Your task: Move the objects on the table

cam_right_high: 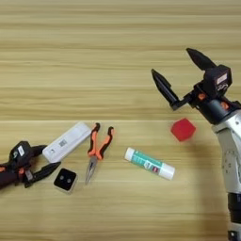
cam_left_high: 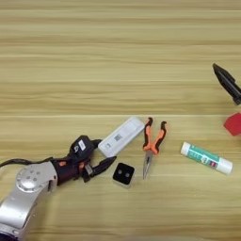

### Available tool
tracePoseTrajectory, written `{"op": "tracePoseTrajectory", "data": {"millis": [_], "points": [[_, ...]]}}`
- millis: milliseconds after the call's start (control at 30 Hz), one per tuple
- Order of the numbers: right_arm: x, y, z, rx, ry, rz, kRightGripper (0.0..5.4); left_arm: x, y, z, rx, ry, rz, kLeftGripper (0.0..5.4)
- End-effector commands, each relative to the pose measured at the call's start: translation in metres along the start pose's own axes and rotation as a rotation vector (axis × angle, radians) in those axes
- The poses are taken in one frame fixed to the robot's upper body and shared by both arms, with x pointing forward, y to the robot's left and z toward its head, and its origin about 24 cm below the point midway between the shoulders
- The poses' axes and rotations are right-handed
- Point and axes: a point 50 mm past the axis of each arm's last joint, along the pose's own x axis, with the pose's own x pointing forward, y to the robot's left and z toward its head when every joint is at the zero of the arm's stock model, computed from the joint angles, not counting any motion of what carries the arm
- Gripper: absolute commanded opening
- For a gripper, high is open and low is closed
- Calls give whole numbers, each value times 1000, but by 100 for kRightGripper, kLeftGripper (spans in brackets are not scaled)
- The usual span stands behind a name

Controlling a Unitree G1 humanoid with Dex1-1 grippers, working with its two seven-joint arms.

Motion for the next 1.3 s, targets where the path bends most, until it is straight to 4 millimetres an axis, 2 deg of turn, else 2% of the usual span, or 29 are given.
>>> {"op": "tracePoseTrajectory", "data": {"millis": [33, 700, 1033, 1300], "points": [[4, -3, 5, -29, -24, -7, 540, 1, 1, 1, 10, -1, -3, 288], [5, -4, 3, -28, -28, -10, 540, 5, 8, 7, 19, -37, 46, 288], [5, -4, 3, -27, -30, -10, 540, 4, 17, 25, 44, -120, 94, 288], [5, -2, 4, -27, -29, 1, 540, 2, 19, 41, 121, -163, 50, 288]]}}
